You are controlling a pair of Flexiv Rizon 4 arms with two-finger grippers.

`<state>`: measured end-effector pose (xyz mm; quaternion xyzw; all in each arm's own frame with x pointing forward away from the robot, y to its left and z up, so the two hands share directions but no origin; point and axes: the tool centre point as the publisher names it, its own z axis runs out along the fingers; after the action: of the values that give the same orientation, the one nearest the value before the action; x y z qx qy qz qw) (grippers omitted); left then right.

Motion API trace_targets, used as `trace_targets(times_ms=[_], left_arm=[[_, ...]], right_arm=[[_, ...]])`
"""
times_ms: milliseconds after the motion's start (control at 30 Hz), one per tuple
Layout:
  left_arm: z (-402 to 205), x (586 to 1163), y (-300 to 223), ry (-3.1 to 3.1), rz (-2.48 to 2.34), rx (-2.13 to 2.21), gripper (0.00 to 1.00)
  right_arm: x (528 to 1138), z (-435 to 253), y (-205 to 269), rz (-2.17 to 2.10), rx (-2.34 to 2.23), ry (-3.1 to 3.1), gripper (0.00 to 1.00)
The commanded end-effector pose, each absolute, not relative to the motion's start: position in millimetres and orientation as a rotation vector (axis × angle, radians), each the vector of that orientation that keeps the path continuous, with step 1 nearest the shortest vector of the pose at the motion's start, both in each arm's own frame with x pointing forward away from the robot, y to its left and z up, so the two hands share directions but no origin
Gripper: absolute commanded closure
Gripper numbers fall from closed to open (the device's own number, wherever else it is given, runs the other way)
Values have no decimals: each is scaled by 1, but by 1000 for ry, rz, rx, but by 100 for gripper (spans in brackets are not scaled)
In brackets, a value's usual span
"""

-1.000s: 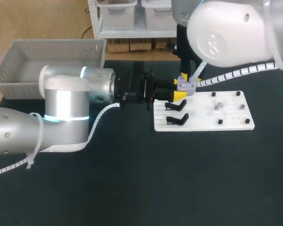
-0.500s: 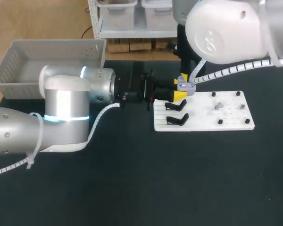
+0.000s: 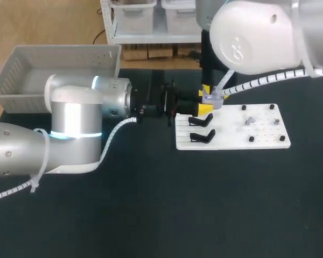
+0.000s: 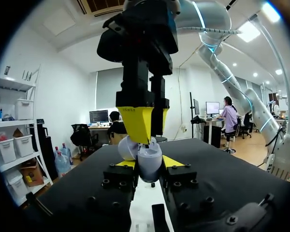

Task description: Pick up each earbud case from the left stands, insert the matching earbuds, close the lid, and place the case in the box.

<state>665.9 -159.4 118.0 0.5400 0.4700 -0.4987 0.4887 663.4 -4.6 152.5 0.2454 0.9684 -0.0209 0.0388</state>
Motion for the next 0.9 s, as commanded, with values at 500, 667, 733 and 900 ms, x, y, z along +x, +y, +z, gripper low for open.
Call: trace_targets(times_ms=[500, 667, 733, 900], left_arm=[[118, 664, -159, 1140, -1209, 1309, 100], [118, 664, -159, 1140, -1209, 1309, 100], [118, 664, -159, 1140, -1209, 1309, 100], [118, 664, -159, 1140, -1209, 1309, 100]], right_arm=[[611, 150, -63, 266, 217, 2850, 0], [616, 141, -83, 259, 255, 2759, 0], [618, 136, -85, 257, 253, 2760, 2], [630, 123, -89, 210, 217, 2746, 17]])
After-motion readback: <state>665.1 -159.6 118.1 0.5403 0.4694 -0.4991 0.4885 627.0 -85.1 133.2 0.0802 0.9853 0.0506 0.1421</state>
